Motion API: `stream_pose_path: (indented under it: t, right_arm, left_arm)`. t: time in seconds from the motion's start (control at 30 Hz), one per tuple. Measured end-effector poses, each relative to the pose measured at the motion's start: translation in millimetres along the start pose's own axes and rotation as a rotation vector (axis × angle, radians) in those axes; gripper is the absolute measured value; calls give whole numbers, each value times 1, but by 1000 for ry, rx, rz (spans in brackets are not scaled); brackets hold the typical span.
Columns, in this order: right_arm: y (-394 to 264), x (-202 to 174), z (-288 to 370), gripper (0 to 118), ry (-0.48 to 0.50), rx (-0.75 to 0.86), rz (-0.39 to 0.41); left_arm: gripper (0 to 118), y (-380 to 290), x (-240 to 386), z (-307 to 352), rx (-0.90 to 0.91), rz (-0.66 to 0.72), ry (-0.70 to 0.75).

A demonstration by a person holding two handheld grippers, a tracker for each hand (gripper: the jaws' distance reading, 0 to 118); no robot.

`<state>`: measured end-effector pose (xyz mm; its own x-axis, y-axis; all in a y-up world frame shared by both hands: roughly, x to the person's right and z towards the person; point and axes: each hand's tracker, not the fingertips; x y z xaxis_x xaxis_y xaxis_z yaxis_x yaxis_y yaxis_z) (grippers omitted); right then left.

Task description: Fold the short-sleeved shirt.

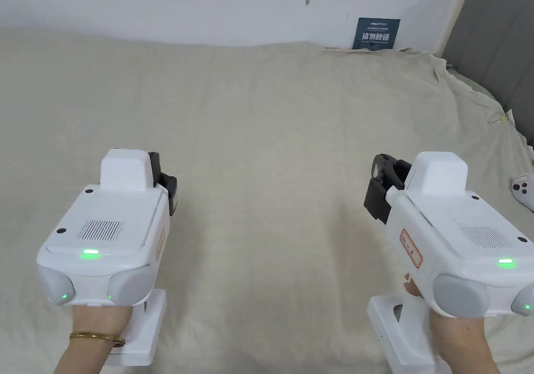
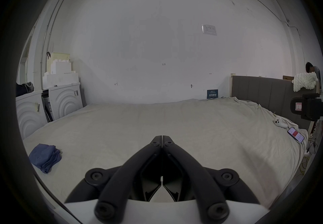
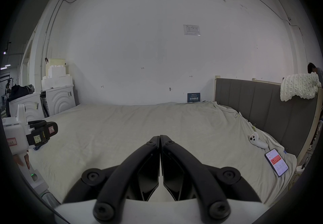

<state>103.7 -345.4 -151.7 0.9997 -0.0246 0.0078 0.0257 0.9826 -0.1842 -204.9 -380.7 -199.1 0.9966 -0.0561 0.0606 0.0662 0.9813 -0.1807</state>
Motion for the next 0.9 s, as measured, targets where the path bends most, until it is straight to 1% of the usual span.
stream_pose_path:
  t: [0.9]
  right_arm:
    - [0, 4, 5, 0, -4, 14, -9]
  left_arm:
    - [0, 4, 5, 7, 13, -14, -18]
